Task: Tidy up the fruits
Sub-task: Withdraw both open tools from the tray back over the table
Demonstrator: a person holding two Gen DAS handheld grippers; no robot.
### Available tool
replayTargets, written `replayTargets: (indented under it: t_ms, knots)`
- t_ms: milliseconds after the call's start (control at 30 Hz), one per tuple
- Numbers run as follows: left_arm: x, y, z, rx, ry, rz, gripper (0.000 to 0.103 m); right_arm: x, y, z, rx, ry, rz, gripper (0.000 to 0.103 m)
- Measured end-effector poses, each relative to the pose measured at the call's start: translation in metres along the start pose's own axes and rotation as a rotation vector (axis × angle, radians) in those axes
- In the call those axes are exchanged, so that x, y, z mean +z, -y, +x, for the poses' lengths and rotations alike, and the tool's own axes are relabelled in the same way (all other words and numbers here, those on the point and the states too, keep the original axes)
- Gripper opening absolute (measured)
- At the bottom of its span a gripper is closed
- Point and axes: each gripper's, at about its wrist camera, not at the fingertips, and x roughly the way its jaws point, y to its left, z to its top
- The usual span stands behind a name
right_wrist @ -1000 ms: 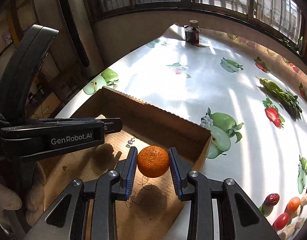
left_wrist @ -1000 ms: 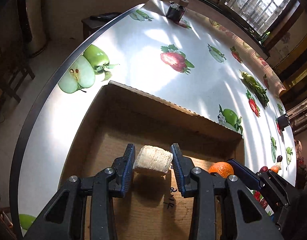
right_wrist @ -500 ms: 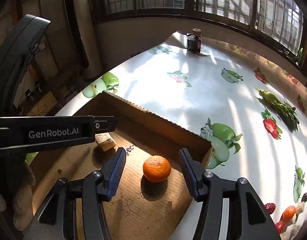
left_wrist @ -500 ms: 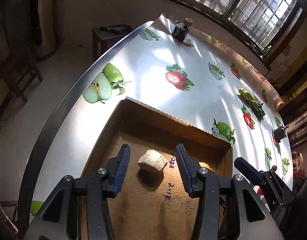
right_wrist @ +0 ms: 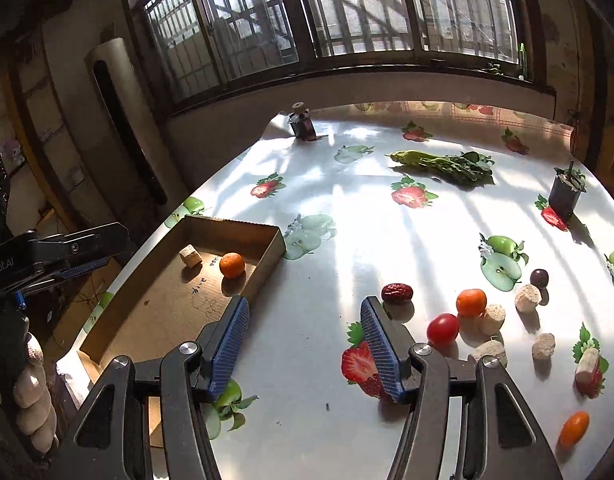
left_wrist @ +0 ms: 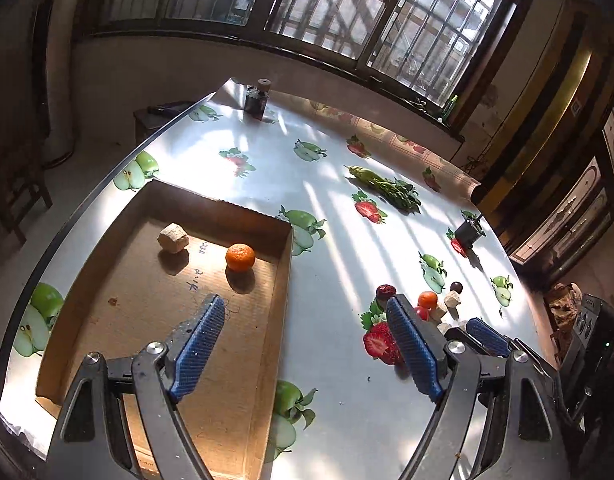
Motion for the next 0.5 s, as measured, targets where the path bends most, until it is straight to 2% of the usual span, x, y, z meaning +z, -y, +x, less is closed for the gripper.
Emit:
replayTargets:
  t_ms: [200, 300, 367, 500]
  knots:
    - [-0.032, 0.028, 0.034, 0.008, -0.097, 0.007, 0.082, -0.034, 0.094, -0.060, -0.178, 0.022, 0.069, 0.063]
    - [-0.039, 0.046, 0.049, -0.002, -0.134, 0.034, 0.082, -0.048, 0.146, -0.083, -0.257, 0.020, 0.148, 0.063]
    - [-0.045, 0.060, 0.061, -0.012, -0.155, 0.060, 0.082, -0.057, 0.180, -0.092, -0.273, 0.014, 0.228, 0.062]
    - [-0.059, 0.090, 0.089, -0.046, -0.210, 0.143, 0.082, -0.074, 0.222, -0.093, -0.259, -0.019, 0.362, 0.062]
